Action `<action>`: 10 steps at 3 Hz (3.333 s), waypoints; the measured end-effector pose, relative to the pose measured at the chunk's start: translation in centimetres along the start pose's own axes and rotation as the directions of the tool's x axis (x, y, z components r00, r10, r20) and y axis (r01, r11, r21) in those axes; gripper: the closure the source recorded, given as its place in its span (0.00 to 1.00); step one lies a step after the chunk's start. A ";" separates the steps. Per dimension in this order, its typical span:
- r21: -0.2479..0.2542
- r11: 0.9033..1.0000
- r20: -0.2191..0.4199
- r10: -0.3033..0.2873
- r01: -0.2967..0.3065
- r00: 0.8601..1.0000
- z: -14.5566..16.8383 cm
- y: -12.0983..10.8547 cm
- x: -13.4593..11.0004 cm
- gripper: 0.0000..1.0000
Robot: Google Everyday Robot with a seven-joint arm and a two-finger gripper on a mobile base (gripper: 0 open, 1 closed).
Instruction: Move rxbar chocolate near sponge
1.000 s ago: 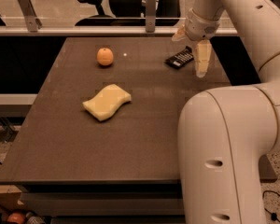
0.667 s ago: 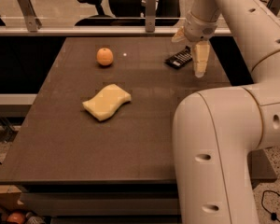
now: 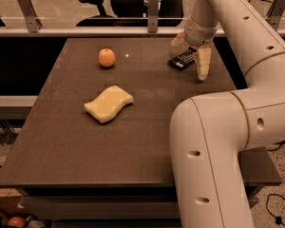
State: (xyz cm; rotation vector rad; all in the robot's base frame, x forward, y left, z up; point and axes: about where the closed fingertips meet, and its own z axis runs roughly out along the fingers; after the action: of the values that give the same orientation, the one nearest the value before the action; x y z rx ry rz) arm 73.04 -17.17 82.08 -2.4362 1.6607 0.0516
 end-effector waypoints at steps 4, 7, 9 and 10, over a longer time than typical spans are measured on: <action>-0.058 0.968 -0.069 -0.246 0.242 0.967 1.3 -0.2 2.0 0.00; -0.008 0.969 -0.092 -0.247 0.247 0.965 1.5 -1.9 2.3 0.64; -0.007 0.969 -0.093 -0.248 0.248 0.964 0.0 -1.5 1.6 1.00; -0.007 0.969 -0.093 -0.248 0.248 0.964 -0.1 -1.5 1.6 1.00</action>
Offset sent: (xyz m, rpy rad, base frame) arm -0.0166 -0.0505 0.0197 -0.1184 0.2576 0.1852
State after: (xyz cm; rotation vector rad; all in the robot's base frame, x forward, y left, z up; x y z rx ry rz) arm 75.04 -18.13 82.13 -2.6599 1.3731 -0.1032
